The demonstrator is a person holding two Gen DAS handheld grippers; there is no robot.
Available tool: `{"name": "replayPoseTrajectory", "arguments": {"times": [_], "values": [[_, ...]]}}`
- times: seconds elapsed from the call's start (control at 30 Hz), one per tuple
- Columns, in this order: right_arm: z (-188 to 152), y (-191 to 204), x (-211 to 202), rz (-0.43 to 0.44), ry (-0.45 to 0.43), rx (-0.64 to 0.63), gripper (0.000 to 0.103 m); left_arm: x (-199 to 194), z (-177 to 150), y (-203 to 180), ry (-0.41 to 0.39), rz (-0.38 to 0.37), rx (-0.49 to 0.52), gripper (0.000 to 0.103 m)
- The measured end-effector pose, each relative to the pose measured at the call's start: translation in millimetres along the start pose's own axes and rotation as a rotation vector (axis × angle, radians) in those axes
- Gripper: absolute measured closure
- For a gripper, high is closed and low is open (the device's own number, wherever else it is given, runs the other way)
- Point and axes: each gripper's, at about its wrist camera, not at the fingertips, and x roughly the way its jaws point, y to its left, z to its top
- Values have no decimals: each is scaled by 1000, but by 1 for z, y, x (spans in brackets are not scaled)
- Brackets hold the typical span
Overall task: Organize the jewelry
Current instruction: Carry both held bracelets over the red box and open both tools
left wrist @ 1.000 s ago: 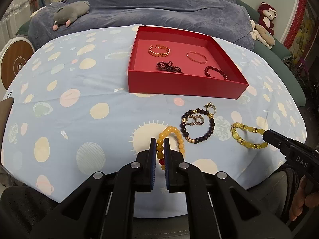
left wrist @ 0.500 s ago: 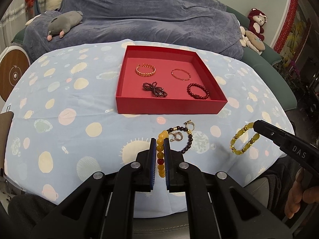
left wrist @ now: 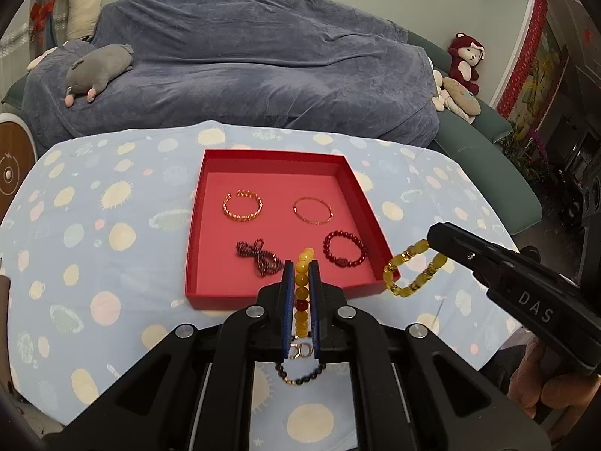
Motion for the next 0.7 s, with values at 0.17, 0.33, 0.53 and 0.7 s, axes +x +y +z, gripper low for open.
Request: {"name": "replayPoseTrajectory", "arguments": {"times": [0.17, 0.33, 0.53, 0.7], "values": [[18, 6, 25, 27, 2, 2, 94, 25, 24, 6, 10, -12, -28, 96], [14, -1, 60, 28, 64, 42, 94, 59, 24, 19, 68, -10, -69, 96], [-6, -19, 89, -37, 139, 29, 94, 93, 3, 35, 159, 34, -69, 96], [-9, -28, 102, -45, 161, 43, 94, 110, -8, 46, 199, 66, -85, 96]]}}
